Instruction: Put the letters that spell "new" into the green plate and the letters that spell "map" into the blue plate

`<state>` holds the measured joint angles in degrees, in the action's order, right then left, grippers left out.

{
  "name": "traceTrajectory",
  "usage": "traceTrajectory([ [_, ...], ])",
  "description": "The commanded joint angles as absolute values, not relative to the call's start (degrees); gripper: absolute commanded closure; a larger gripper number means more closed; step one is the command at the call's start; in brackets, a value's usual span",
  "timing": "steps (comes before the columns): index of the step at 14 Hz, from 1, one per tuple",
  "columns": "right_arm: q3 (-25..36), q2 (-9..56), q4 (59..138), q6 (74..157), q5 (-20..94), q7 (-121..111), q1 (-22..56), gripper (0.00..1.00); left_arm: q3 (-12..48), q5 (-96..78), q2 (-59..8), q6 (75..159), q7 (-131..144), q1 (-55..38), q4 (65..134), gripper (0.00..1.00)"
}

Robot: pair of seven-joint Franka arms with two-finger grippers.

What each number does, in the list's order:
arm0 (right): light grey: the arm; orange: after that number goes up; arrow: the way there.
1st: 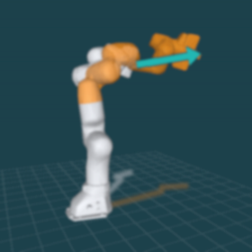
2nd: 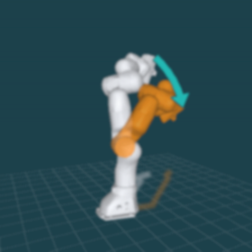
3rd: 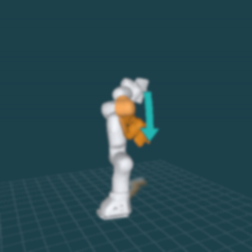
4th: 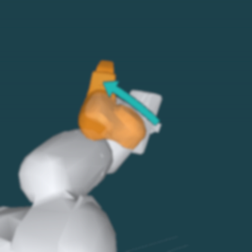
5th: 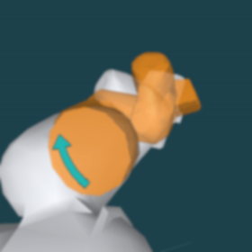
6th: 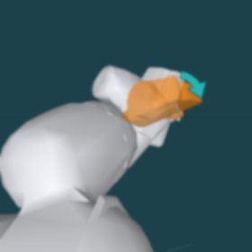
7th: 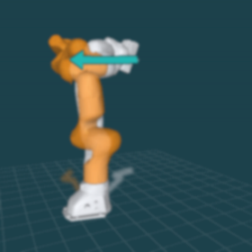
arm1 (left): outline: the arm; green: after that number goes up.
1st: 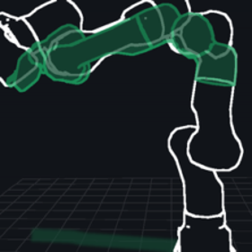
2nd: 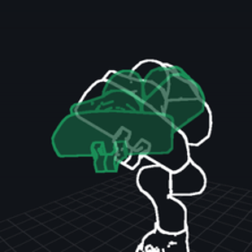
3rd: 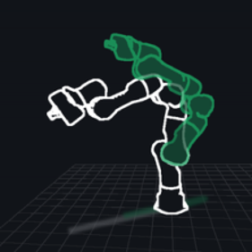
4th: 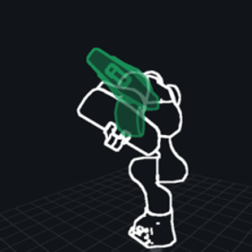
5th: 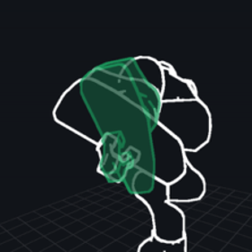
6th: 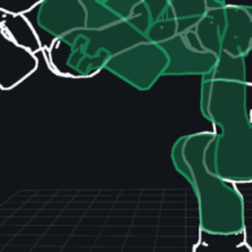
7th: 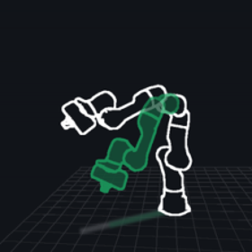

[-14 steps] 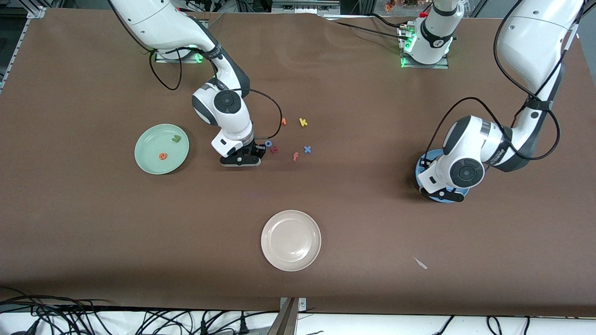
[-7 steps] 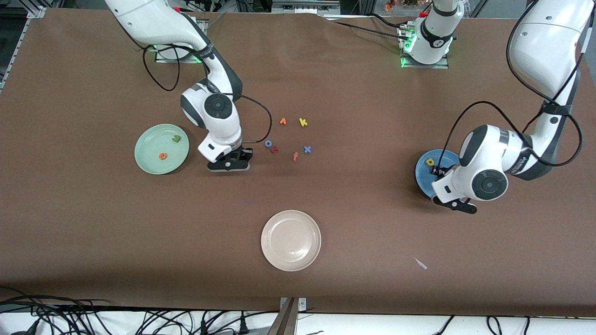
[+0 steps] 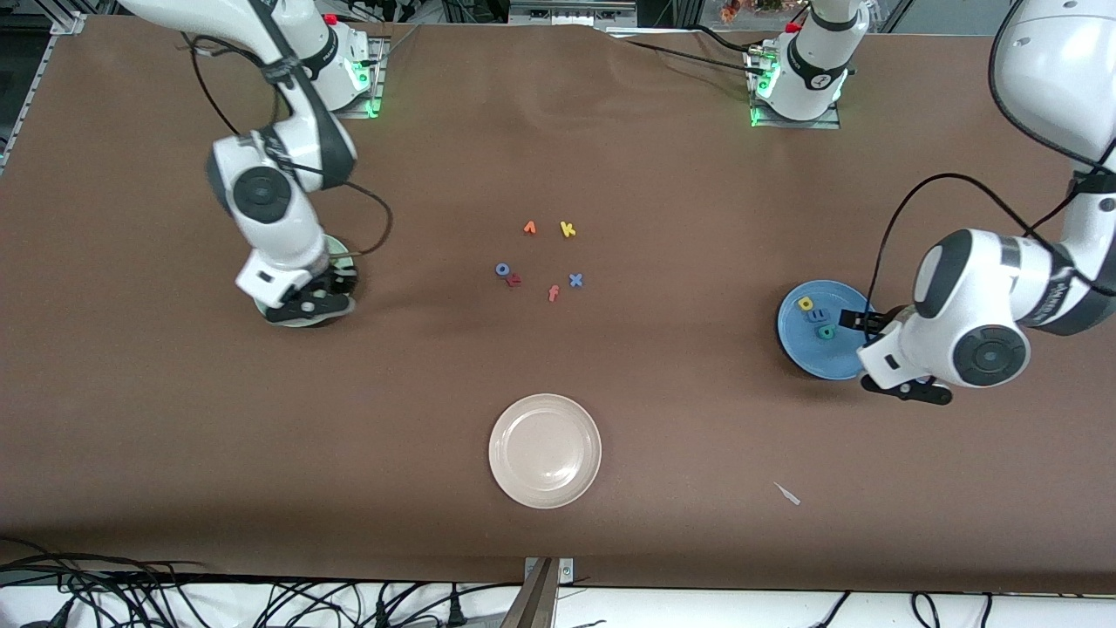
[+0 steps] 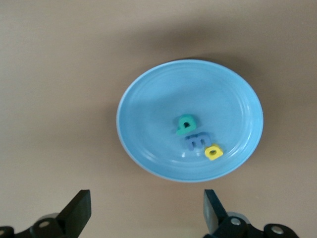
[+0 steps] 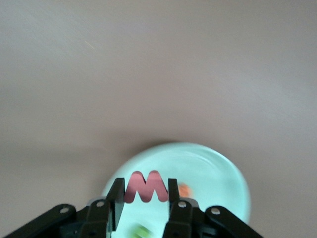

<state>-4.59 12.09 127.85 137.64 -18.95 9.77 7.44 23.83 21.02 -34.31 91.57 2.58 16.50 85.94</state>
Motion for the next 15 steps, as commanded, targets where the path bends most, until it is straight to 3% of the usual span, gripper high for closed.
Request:
traceTrajectory([
  [1, -5.4, 3.4, 137.9, 136.9, -17.8, 3.6, 2.2, 0.83, 24.1, 17.5, -33.3, 86.8, 0.7, 17.0, 81.9, 0.00],
  [3, -5.1, 0.5, 142.3, 136.9, -17.8, 3.3, 0.4, 0.79, 22.3, 15.3, -29.6, 87.2, 1.1, 15.5, 83.1, 0.00],
  [4, -3.9, 0.2, 143.3, 136.9, -17.9, 3.2, 0.2, 0.69, 18.8, 12.2, -26.7, 87.5, 0.7, 13.5, 84.2, 0.00],
  [6, -2.9, 0.2, 143.7, 137.4, -17.8, 3.1, 0.2, 0.34, 11.3, 1.6, -20.6, 89.8, 0.4, 10.7, 87.9, 0.00],
  [7, -2.8, 0.2, 143.7, 137.3, -17.8, 3.0, 0.2, 0.23, 8.1, -1.1, -17.3, 90.7, 0.5, 9.0, 89.7, 0.00],
  [8, -2.8, 0.2, 143.6, 137.4, -17.8, 3.1, 0.2, 0.18, 6.5, -1.4, -13.9, 91.2, 0.6, 7.3, 91.6, 0.00],
  [11, -2.9, -0.3, 143.2, 137.3, -17.3, 3.9, 0.2, 0.16, 6.1, -1.2, -6.3, 91.3, 0.9, 5.9, 92.8, 0.00],
  [12, -3.0, -0.6, 142.4, 137.0, -16.3, 4.0, 0.2, 0.01, 6.2, -1.1, -4.2, 91.1, 0.7, 5.6, 92.7, 0.00],
  [15, -5.0, -2.5, 138.6, 134.3, -12.9, 3.9, 0.2, 0.01, 6.1, 0.5, 0.3, 88.2, 0.7, 3.9, 93.7, 0.00],
])
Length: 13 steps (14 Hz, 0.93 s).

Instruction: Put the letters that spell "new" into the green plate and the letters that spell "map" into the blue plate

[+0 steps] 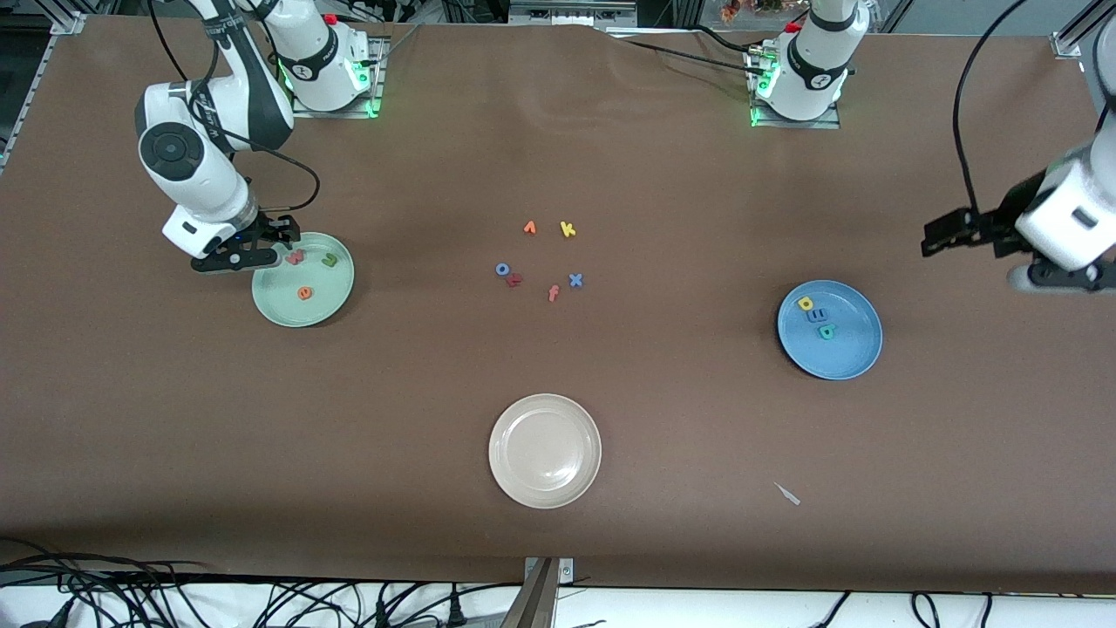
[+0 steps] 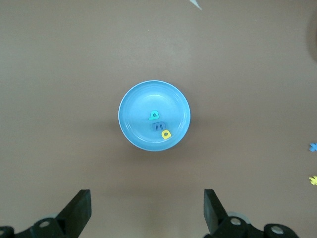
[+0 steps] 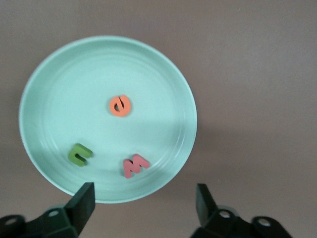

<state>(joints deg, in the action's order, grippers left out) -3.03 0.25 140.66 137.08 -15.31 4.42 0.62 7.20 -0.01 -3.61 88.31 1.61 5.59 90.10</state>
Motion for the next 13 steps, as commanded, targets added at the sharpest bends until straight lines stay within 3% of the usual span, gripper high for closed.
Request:
traceTrajectory([
  [1, -6.3, -2.9, 136.1, 131.9, -11.2, 4.2, 0.3, 0.01, 6.1, 0.5, 1.3, 88.0, 0.6, 3.7, 94.5, 0.00],
  [8, -6.9, -0.4, 103.1, 98.7, -4.2, 3.0, 0.3, 0.00, 6.2, 0.3, 2.4, 88.2, 0.9, 4.7, 95.2, 0.00],
  [10, -6.9, 0.7, 97.3, 92.9, -4.1, 3.0, 0.2, 0.00, 6.2, 0.4, 2.4, 88.2, 1.0, 4.7, 95.0, 0.00],
  [13, -5.6, 0.5, 94.8, 89.7, -1.2, 2.4, -0.1, 0.00, 6.2, 0.3, 2.3, 88.4, 0.8, 4.7, 95.1, 0.00],
])
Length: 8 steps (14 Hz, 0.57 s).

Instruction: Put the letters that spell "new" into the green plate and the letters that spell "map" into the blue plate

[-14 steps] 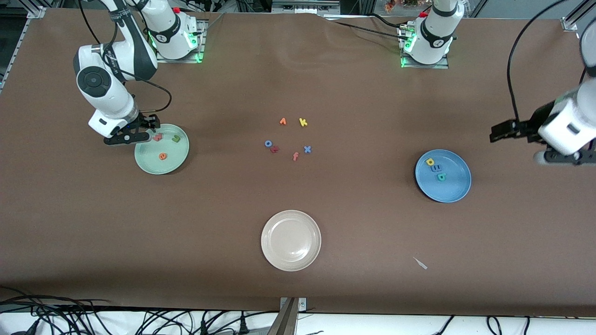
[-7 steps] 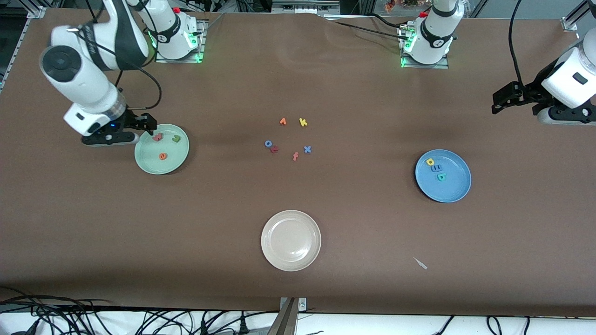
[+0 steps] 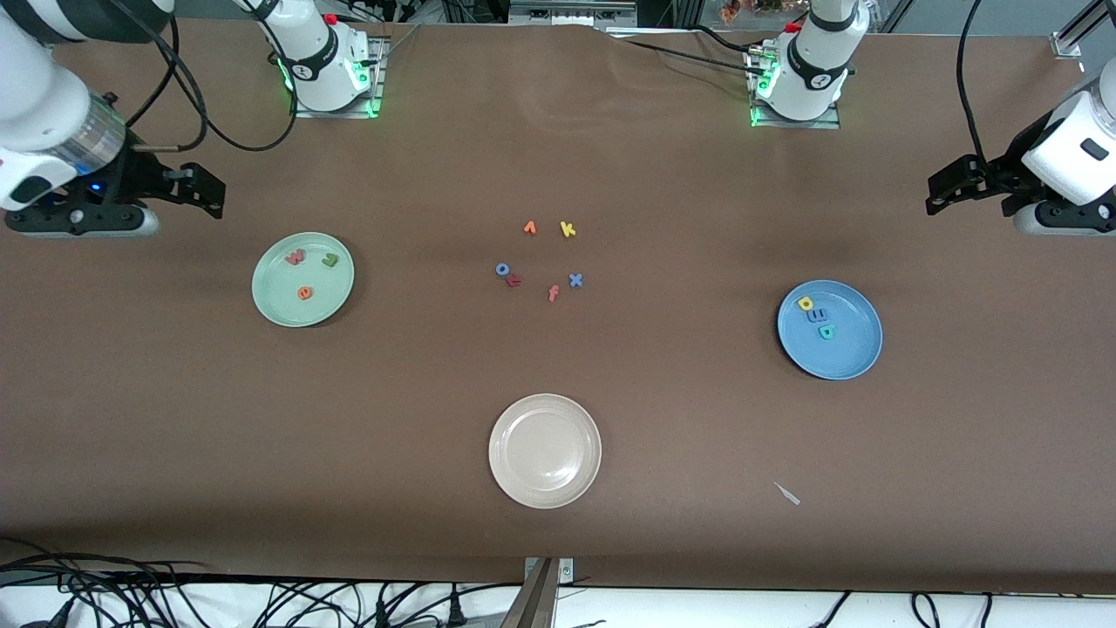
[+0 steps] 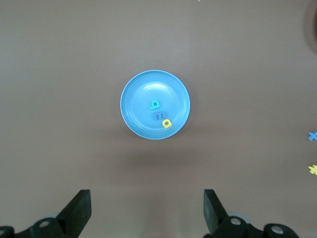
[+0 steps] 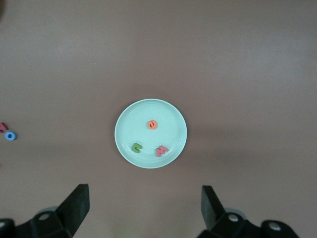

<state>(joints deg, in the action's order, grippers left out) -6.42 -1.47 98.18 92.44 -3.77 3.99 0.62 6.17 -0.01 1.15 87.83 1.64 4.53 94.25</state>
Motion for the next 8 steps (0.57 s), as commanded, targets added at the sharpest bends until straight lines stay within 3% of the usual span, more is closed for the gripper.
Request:
traceTrajectory([
  [1, -4.8, 0.2, 94.3, 88.5, 0.2, 1.8, -0.1, 0.00, 6.2, 0.2, 2.3, 88.5, 0.8, 4.7, 95.1, 0.00],
  [3, -2.0, 0.2, 93.3, 87.9, 2.0, 1.1, 0.4, 0.00, 6.2, -0.2, 2.1, 88.9, 0.7, 4.7, 95.1, 0.00],
  [8, -1.8, 0.4, 92.3, 87.9, 1.9, 1.7, 1.1, 0.00, 6.2, -0.3, 2.2, 88.6, 0.4, 4.7, 95.3, 0.00],
])
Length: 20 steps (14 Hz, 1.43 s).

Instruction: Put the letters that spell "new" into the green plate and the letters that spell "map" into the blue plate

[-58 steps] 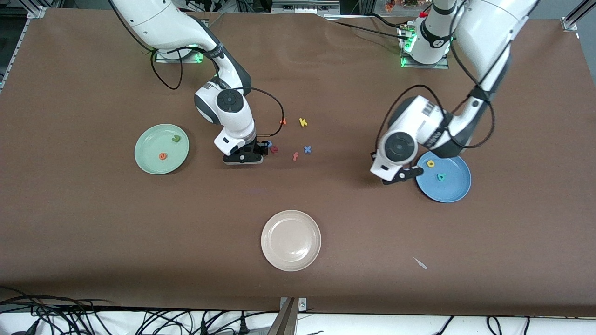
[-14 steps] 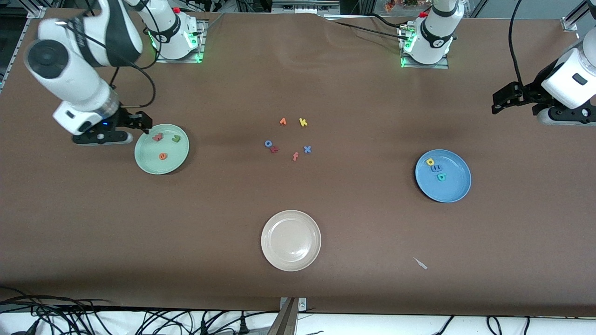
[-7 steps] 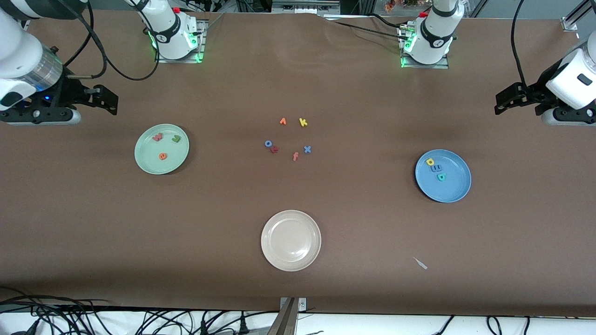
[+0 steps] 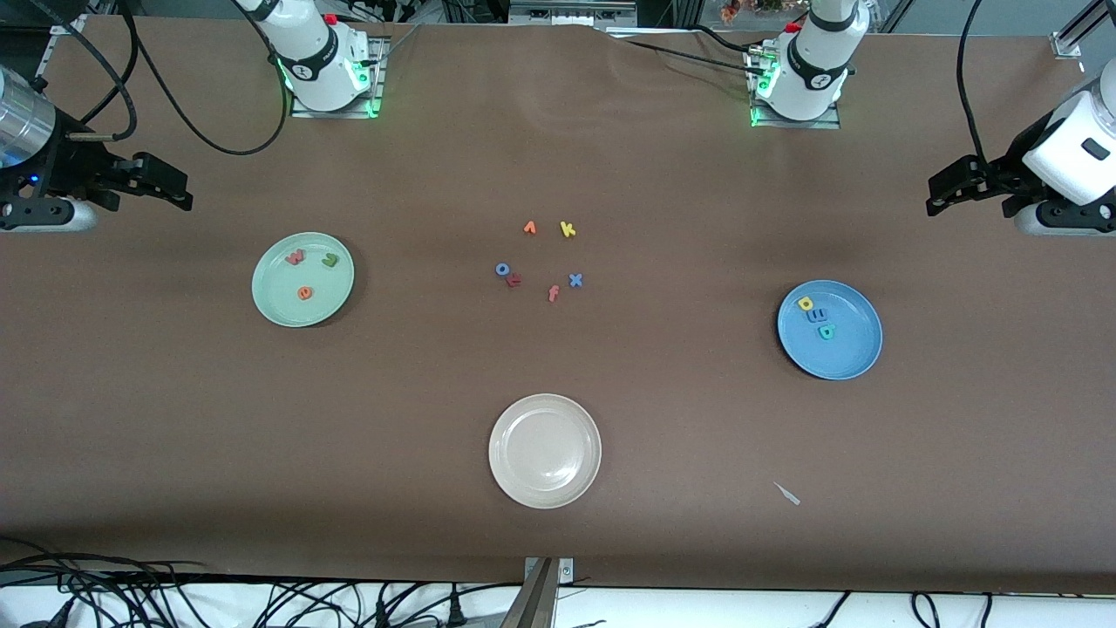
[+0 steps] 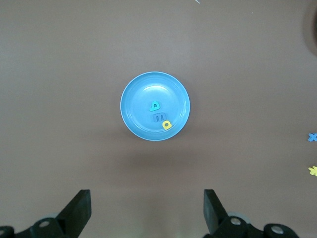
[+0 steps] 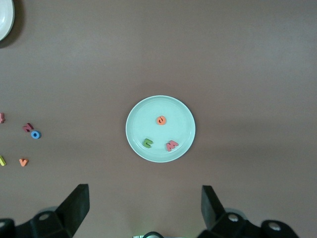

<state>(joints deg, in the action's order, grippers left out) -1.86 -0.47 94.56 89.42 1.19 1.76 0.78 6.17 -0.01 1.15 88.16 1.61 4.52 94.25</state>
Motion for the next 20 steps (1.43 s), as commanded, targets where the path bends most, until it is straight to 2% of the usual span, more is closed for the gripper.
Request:
traceTrajectory([
  [1, -1.8, 0.4, 91.6, 87.9, 1.8, 1.8, 1.1, 0.00, 6.2, -0.3, 2.1, 88.9, 0.4, 4.7, 95.3, 0.00],
  [10, -2.3, 4.0, 86.9, 89.6, -0.3, 1.9, 2.6, 0.00, 6.2, -0.2, 2.0, 89.5, 0.4, 4.7, 95.5, 0.00],
  [20, -1.8, 3.3, 86.8, 88.1, -0.4, 1.1, 2.5, 0.00, 6.2, 0.0, 2.1, 90.0, 0.4, 4.7, 95.5, 0.00],
])
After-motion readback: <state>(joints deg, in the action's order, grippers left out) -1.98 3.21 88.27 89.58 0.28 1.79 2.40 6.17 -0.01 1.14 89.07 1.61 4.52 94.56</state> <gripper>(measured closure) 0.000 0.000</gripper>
